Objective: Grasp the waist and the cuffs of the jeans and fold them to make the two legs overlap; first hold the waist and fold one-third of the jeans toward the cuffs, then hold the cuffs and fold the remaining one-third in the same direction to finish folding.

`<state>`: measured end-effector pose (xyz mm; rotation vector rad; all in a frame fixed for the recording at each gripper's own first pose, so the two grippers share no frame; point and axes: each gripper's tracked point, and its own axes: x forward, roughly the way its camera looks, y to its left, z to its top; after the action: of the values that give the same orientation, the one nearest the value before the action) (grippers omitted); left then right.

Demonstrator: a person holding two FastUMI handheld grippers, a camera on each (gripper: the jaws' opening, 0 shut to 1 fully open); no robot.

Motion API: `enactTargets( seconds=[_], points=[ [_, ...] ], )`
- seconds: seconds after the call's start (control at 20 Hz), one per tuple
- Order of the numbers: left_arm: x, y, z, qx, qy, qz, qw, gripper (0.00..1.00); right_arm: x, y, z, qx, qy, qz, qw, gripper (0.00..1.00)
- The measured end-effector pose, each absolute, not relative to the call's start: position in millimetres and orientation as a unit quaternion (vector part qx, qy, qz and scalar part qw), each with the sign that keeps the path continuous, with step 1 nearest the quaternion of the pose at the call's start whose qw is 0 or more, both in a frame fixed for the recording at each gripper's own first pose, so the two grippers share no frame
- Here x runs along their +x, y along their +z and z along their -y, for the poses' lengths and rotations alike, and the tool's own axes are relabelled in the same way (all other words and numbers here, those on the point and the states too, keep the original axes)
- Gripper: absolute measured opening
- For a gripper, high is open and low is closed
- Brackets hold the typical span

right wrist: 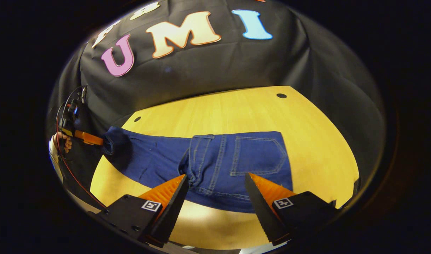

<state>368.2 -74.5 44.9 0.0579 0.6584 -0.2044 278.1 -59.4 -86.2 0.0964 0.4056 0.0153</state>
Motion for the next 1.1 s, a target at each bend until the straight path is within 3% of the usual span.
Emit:
enactTargets(
  seconds=[0.3, 0.35, 0.7, 0.75, 0.85, 0.9, 1.0, 1.1],
  points=[
    [376, 65, 225, 0.020, -0.145, -0.294, 0.945, 0.00, 244, -75, 152, 0.076, 0.014, -0.198, 0.977, 0.95],
    [377, 63, 251, 0.017, -0.154, -0.294, 0.943, 0.00, 241, -73, 169, 0.080, 0.013, -0.197, 0.977, 0.99],
    [368, 45, 417, 0.048, -0.221, -0.299, 0.927, 0.00, 217, -67, 262, 0.099, 0.000, -0.181, 0.978, 0.99],
    [367, 42, 434, 0.057, -0.228, -0.301, 0.924, 0.00, 214, -69, 270, 0.102, -0.001, -0.180, 0.978, 0.94],
    [363, 31, 467, 0.069, -0.241, -0.305, 0.919, 0.00, 205, -74, 281, 0.110, -0.005, -0.180, 0.977, 0.94],
    [361, 24, 480, 0.075, -0.245, -0.309, 0.916, 0.00, 202, -79, 287, 0.114, -0.006, -0.182, 0.977, 0.99],
    [352, 8, 498, 0.086, -0.251, -0.314, 0.912, 0.00, 197, -86, 296, 0.118, -0.009, -0.186, 0.975, 0.94],
    [339, -21, 506, 0.106, -0.250, -0.326, 0.906, 0.00, 191, -92, 302, 0.117, -0.011, -0.189, 0.975, 0.99]
  ],
)
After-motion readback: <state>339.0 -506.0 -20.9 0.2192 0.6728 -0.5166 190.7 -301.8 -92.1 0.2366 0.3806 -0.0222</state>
